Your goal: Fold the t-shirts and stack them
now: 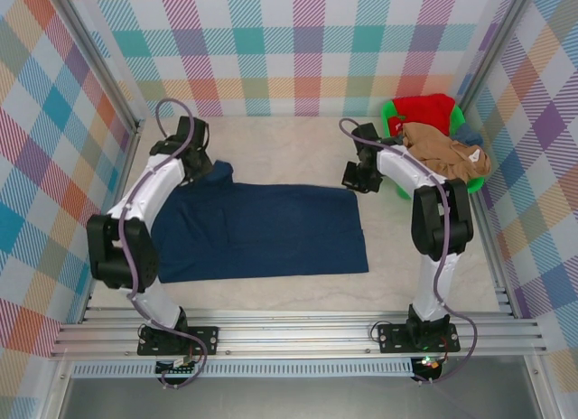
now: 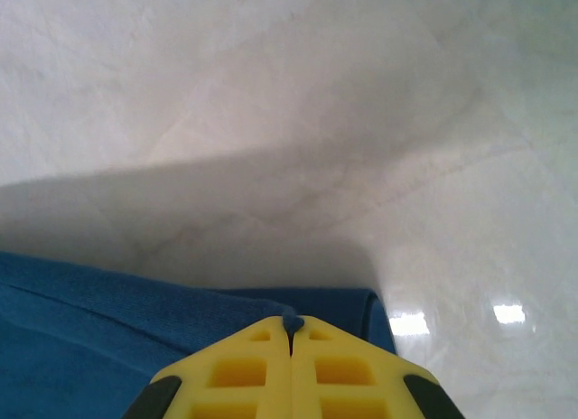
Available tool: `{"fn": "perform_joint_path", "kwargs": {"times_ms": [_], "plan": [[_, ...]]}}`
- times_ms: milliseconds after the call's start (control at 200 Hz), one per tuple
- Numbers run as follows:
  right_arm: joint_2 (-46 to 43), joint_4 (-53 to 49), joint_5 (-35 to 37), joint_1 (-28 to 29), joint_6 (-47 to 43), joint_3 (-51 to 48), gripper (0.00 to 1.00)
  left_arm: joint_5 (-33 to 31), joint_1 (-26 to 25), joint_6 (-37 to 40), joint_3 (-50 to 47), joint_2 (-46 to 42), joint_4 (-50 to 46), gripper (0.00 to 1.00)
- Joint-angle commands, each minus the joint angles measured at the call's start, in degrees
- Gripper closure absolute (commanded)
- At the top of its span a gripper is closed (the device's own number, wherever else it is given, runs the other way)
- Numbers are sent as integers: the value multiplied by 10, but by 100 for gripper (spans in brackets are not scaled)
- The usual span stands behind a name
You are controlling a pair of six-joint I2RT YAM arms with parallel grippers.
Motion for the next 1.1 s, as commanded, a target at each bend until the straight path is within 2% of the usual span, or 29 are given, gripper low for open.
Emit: {"fn": "perform_joint_path", "kwargs": {"times_ms": [0,125,320,605,960,1095], "plan": [[-39,-18,-11,7,4,-22,100,-1,6,7,-37,-71,-23,100],[-61,-30,-12,13,5,-42,100,6,8,18,-75,-130,-56,100],[-95,-45,-5,17,3,-71,100,-18,8,24,-124,-218,-101,100],[-119,-66,38,17,-14,-112,100,-34,8,-23,-200,-309,-145,100],[-108,-59,34,24,-25,-150,100,-32,7,-89,-326,-385,-177,100],[-102,-56,37,24,-26,-161,100,-33,7,-100,-350,-372,-161,100]]}}
